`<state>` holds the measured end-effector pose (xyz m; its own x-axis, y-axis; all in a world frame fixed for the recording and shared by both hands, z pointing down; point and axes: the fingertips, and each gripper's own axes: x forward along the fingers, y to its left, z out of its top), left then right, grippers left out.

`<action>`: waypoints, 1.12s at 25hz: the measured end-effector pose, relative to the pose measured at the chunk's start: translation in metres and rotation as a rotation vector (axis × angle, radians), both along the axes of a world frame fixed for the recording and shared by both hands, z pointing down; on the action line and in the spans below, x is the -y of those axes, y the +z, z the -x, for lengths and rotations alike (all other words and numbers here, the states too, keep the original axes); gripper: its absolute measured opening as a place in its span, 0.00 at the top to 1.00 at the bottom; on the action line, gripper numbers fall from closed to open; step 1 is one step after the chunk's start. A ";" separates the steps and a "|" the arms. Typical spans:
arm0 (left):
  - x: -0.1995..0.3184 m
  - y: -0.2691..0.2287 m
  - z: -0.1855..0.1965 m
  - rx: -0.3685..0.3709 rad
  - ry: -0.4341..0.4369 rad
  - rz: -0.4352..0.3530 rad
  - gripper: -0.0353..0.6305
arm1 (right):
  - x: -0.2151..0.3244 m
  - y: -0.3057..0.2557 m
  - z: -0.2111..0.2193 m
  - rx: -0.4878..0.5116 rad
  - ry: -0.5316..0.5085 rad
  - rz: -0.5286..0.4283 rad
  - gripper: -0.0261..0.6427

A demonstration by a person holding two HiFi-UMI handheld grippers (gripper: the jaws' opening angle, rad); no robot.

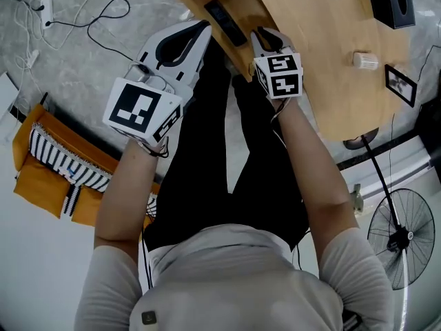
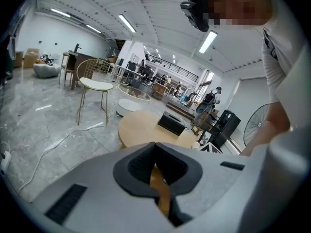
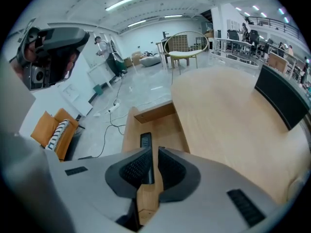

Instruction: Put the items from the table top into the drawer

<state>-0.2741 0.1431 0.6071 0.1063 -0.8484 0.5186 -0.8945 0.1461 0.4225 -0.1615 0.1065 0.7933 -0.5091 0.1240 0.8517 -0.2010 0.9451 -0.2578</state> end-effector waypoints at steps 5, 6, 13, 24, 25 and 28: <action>0.005 -0.045 -0.010 0.032 0.039 -0.015 0.93 | 0.017 -0.059 -0.007 0.059 0.048 -0.019 0.90; 0.007 -0.056 -0.012 0.039 0.048 -0.021 0.93 | 0.021 -0.073 -0.009 0.074 0.055 -0.027 0.90; 0.024 -0.150 -0.039 0.074 0.118 -0.060 0.93 | 0.044 -0.199 -0.034 0.170 0.108 -0.063 0.92; 0.101 -0.351 -0.115 0.210 0.298 -0.273 0.93 | 0.115 -0.446 -0.098 0.413 0.236 -0.311 0.92; 0.104 -0.365 -0.126 0.210 0.308 -0.288 0.93 | 0.118 -0.469 -0.106 0.433 0.243 -0.334 0.92; 0.112 -0.404 -0.156 0.210 0.336 -0.339 0.93 | 0.127 -0.535 -0.133 0.492 0.270 -0.408 0.92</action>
